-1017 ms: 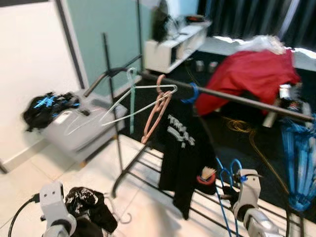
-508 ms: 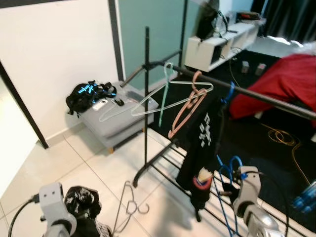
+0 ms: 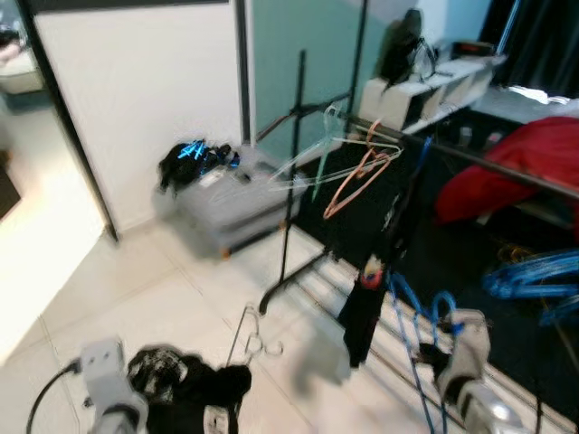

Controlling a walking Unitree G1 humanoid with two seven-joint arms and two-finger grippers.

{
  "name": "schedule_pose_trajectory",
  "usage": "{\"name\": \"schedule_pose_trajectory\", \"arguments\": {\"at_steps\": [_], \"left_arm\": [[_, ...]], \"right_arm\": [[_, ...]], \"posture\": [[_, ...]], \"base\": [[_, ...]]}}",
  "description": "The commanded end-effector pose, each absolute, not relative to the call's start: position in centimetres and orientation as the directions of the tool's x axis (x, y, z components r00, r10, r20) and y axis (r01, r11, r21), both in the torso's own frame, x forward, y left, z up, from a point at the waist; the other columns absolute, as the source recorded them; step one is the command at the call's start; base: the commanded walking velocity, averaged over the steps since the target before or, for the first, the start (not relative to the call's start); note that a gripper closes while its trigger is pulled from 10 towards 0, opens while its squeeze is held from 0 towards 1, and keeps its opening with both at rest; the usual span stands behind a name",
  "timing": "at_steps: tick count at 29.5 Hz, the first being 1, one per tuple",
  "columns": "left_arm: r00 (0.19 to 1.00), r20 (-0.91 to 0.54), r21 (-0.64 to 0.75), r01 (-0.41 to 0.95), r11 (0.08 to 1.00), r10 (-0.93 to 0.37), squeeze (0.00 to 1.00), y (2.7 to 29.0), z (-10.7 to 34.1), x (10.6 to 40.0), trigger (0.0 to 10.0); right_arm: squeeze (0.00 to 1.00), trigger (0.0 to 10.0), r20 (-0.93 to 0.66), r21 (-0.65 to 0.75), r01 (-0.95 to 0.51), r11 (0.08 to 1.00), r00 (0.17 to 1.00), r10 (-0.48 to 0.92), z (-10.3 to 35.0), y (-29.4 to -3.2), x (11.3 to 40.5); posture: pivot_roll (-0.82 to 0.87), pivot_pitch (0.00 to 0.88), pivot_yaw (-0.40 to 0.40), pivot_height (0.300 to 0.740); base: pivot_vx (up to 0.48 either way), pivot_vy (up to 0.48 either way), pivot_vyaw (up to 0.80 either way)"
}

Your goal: Hang hanger

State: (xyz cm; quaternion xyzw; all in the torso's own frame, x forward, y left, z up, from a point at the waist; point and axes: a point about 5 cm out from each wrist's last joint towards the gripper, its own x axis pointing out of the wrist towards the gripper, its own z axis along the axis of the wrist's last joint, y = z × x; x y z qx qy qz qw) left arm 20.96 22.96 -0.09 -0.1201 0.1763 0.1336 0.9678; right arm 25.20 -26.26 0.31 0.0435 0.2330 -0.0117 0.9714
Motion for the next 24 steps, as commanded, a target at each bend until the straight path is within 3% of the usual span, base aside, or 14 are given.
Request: {"name": "schedule_pose_trajectory", "arguments": {"at_steps": [1,19,24], "left_arm": [[0.916,-0.332,-0.181,-0.298,0.937,0.227,0.00,23.42,0.70,21.54,10.0],[0.914,-0.330,-0.174,-0.304,0.937,0.235,0.00,23.58,0.83,21.68,10.0],[0.909,-0.325,-0.154,-0.323,0.934,0.261,0.00,23.78,0.90,21.74,10.0]], "right_arm": [[0.00,10.0,-0.438,0.071,0.030,0.997,0.899,0.004,0.61,-26.16,25.55],[0.00,10.0,-0.436,0.071,0.012,0.997,0.900,0.020,0.57,-25.99,25.73],[0.00,10.0,-0.425,0.085,0.021,0.996,0.905,0.017,0.63,-25.97,25.78]], "posture": [[0.01,0.000,-0.028,0.740],[0.02,0.000,-0.032,0.740],[0.02,0.000,-0.030,0.740]], "base": [[0.000,0.000,0.80],[0.000,0.000,0.80],[0.480,0.000,0.32]]}}
